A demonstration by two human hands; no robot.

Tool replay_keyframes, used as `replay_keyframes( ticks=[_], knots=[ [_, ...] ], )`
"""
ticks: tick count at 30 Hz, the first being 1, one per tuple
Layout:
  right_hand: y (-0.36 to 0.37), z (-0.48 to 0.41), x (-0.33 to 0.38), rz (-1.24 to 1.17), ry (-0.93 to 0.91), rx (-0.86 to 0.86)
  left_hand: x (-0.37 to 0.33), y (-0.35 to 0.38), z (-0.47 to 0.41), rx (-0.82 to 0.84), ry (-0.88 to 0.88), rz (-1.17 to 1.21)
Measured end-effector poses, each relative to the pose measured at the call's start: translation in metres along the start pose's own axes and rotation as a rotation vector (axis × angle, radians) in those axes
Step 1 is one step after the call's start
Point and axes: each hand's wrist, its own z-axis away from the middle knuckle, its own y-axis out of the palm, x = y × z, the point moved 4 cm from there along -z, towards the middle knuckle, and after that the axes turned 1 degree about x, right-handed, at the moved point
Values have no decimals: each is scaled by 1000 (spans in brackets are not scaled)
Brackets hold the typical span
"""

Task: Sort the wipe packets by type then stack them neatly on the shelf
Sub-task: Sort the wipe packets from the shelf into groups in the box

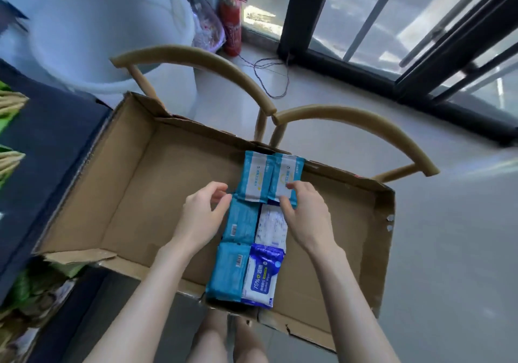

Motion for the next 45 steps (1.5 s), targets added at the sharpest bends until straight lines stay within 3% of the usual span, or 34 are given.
replay_keyframes(
  ticks=[10, 16, 22, 32, 41, 45],
  knots=[
    [-32, 127, 217, 5, -558, -13, -3, -207, 182, -468, 76, 16],
    [-2, 206, 373, -59, -871, 17, 46, -340, 297, -814, 59, 39],
    [55, 265, 499, -161, -1024, 37, 101, -442, 374, -1017, 112, -8],
    [82, 264, 641, -185, -1084, -30, 139, -565, 362, -1055, 140, -148],
    [99, 178, 725, -132, -1063, -50, 161, -652, 264, -1043, 93, -161],
    [111, 125, 752, 40, -1011, -49, 180, -682, 209, -999, -25, -187]
  ],
)
